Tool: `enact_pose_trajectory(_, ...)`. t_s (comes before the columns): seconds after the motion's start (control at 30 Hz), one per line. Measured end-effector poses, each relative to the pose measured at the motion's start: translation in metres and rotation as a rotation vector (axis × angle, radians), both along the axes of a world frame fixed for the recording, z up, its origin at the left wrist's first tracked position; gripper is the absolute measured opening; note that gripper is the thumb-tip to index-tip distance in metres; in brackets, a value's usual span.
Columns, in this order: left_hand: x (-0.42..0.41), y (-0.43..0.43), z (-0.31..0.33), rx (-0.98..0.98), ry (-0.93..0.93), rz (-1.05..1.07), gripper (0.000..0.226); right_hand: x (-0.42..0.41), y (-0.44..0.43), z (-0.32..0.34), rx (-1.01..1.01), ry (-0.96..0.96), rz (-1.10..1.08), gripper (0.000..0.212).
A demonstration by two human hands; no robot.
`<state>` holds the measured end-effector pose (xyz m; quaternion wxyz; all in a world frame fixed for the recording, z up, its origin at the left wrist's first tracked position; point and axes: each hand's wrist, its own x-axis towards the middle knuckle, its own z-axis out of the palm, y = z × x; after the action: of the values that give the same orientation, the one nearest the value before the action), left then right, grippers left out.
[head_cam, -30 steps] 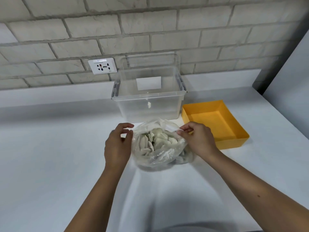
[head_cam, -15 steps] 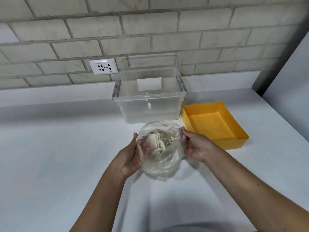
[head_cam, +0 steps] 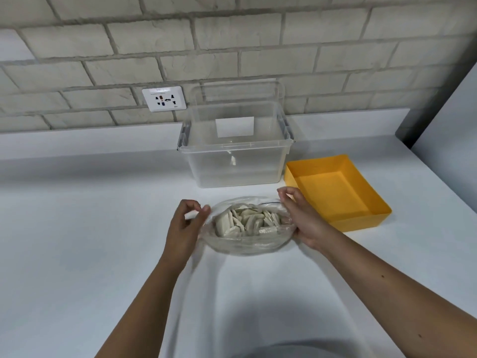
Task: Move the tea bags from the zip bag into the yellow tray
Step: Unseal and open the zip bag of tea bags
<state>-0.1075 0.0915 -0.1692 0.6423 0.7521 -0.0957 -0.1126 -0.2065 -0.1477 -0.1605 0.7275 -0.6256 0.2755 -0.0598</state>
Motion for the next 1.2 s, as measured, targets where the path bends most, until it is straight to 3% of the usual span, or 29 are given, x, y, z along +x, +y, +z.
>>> enact_pose_trajectory(0.17,0.004,0.006,0.009,0.298,-0.300,-0.358,0.030,-0.006,-0.004,-0.009,-0.536,-0.278,0.158,0.012)
enact_pose_trajectory(0.27,0.008,0.003,0.011,0.414,-0.341,-0.344,0.034,-0.006,-0.005,-0.012,-0.663,-0.243,0.259,0.027)
enact_pose_trajectory(0.33,0.010,0.000,0.010,0.455,-0.375,-0.345,0.038,-0.005,-0.009,-0.012,-0.685,-0.140,0.332,0.024)
enact_pose_trajectory(0.37,0.011,-0.001,0.009,0.484,-0.401,-0.363,0.041,-0.004,-0.011,-0.009,-0.704,-0.084,0.371,0.030)
enact_pose_trajectory(0.5,0.014,-0.001,0.009,0.482,-0.400,-0.431,0.060,-0.002,-0.019,0.010,-0.791,0.042,0.540,0.088)
enact_pose_trajectory(0.6,0.017,0.001,0.009,0.409,-0.339,-0.434,0.079,0.003,-0.022,0.025,-0.821,0.000,0.562,0.101)
enact_pose_trajectory(0.67,0.017,0.003,0.006,0.384,-0.269,-0.445,0.086,0.003,-0.023,0.025,-0.784,-0.042,0.542,0.090)
enact_pose_trajectory(0.8,0.013,0.011,-0.011,0.317,-0.121,-0.452,0.089,-0.006,-0.015,0.008,-0.724,-0.059,0.521,0.038)
enact_pose_trajectory(0.87,0.013,0.011,-0.014,0.273,-0.097,-0.449,0.087,-0.008,-0.010,0.000,-0.734,-0.053,0.479,0.028)
enact_pose_trajectory(0.93,0.014,0.009,-0.012,0.292,-0.111,-0.452,0.089,-0.005,-0.009,-0.001,-0.747,0.002,0.438,0.042)
enact_pose_trajectory(1.0,0.012,0.004,-0.008,0.352,-0.156,-0.466,0.095,-0.003,-0.008,0.004,-0.873,0.092,0.443,0.077)
enact_pose_trajectory(1.07,0.009,0.001,-0.006,0.355,-0.194,-0.450,0.098,-0.001,-0.009,0.011,-0.970,0.130,0.422,0.099)
enact_pose_trajectory(1.2,0.012,0.000,-0.006,0.298,-0.187,-0.380,0.095,0.006,-0.017,0.017,-0.940,0.083,0.333,0.099)
